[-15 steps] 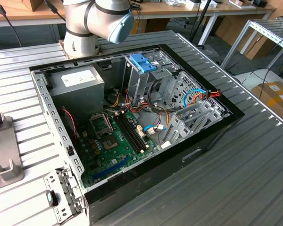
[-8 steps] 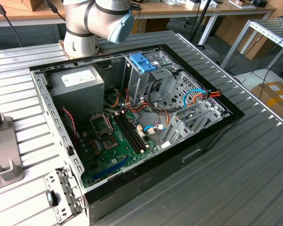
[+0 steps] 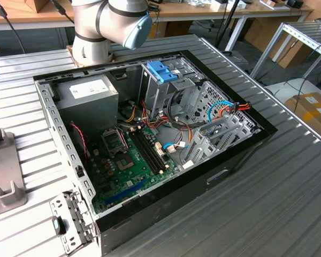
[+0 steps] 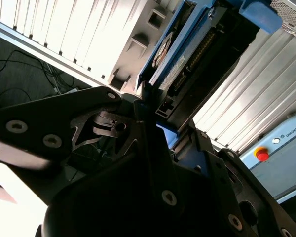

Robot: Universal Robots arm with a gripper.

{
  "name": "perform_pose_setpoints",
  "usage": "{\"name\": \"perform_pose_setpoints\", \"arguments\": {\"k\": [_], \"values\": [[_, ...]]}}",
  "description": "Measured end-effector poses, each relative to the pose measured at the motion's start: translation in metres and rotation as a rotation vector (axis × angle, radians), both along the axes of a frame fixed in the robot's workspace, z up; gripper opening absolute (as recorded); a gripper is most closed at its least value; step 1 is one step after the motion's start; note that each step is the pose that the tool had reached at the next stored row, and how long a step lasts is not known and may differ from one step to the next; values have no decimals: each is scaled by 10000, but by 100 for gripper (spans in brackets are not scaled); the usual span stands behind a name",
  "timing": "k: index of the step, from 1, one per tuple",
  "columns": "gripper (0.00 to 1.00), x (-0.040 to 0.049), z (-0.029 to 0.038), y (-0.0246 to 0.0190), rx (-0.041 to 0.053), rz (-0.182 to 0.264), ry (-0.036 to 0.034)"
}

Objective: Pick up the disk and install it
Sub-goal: 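Pick up the disk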

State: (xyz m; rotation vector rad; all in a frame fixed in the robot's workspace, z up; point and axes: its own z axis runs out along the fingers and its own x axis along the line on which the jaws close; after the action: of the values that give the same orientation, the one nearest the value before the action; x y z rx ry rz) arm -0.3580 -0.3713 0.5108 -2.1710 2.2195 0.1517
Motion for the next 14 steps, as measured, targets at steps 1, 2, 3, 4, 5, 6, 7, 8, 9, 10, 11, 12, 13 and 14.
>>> {"name": "perform_pose_setpoints", "arguments": {"k": [1, 2, 3, 4, 5, 6, 7, 8, 9, 10, 11, 12, 13, 14], "values": [[37, 1, 0, -4, 0, 1, 0], [37, 3, 0, -9, 0, 0, 0], [37, 4, 0, -13, -1, 0, 0], [37, 6, -1, -20, 0, 1, 0], [37, 9, -1, -28, 0, 0, 1], [37, 11, -2, -33, 0, 0, -1], [37, 13, -2, -37, 0, 1, 0], [37, 15, -2, -44, 0, 0, 0], [37, 17, -2, -50, 0, 0, 0], [37, 19, -3, -55, 0, 0, -1], [37, 21, -3, -61, 0, 0, 0], [37, 22, -3, -65, 0, 0, 0], [37, 25, -3, -72, 0, 0, 0], [37, 26, -4, -78, 0, 1, 0]]}}
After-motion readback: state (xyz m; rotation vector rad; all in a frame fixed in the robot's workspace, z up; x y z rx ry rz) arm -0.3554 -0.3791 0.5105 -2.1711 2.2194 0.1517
